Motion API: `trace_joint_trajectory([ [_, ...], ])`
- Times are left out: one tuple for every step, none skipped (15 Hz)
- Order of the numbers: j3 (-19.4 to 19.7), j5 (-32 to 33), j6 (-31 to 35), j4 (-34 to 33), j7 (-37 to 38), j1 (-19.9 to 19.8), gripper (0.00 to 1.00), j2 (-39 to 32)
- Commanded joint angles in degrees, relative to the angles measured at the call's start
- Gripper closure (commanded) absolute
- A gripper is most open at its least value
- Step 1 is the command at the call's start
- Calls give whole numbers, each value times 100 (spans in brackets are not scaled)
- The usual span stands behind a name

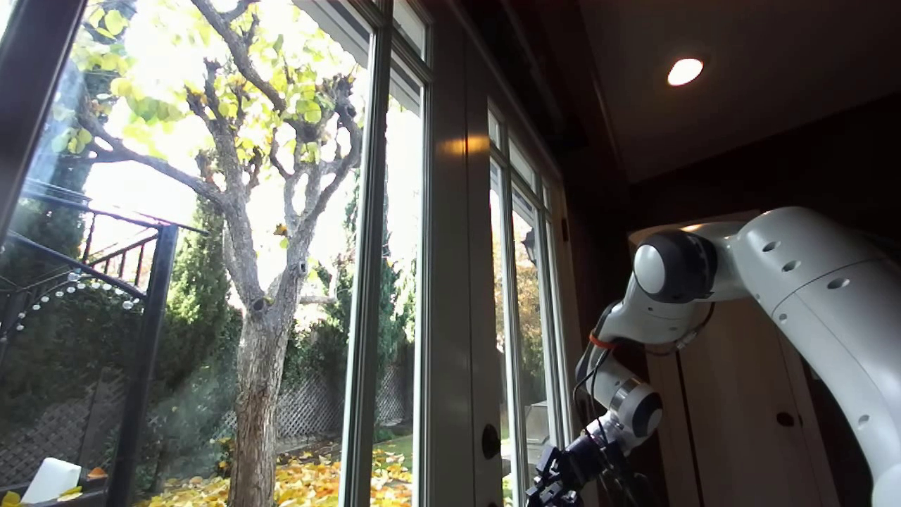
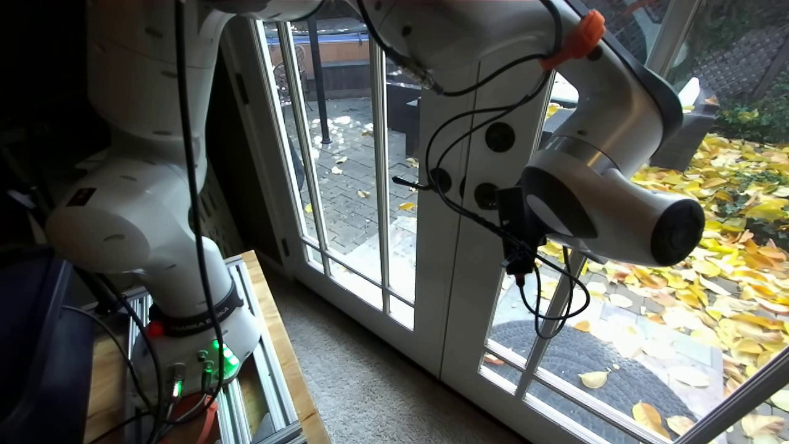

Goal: Open the right window.

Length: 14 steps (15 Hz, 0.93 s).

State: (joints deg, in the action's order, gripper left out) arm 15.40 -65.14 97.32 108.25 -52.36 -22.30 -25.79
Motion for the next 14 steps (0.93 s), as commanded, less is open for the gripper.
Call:
trace_joint_trajectory([
  [-147,457,-66,441,-296,271,94,686],
  [-154,654,-33,566,-318,350,94,858],
  [-173,862,-7,742,-381,434,94,1091],
  [-189,1086,116,833,-421,505,94,1240],
  [-205,1320,212,926,-460,562,94,1382],
  [-229,1524,310,1010,-468,621,94,1511],
  [-243,1734,418,1112,-469,674,94,1644],
  [-262,1926,505,1202,-443,719,94,1766],
  [-279,2117,616,1301,-420,755,94,1896],
  [-306,2293,719,1381,-416,789,94,2015],
  [-330,2474,843,1472,-427,821,94,2138],
  [-358,2651,979,1550,-420,855,94,2253],
  [-390,2791,1081,1621,-429,874,94,2346],
  [-414,3063,1130,1733,-399,908,94,2442],
])
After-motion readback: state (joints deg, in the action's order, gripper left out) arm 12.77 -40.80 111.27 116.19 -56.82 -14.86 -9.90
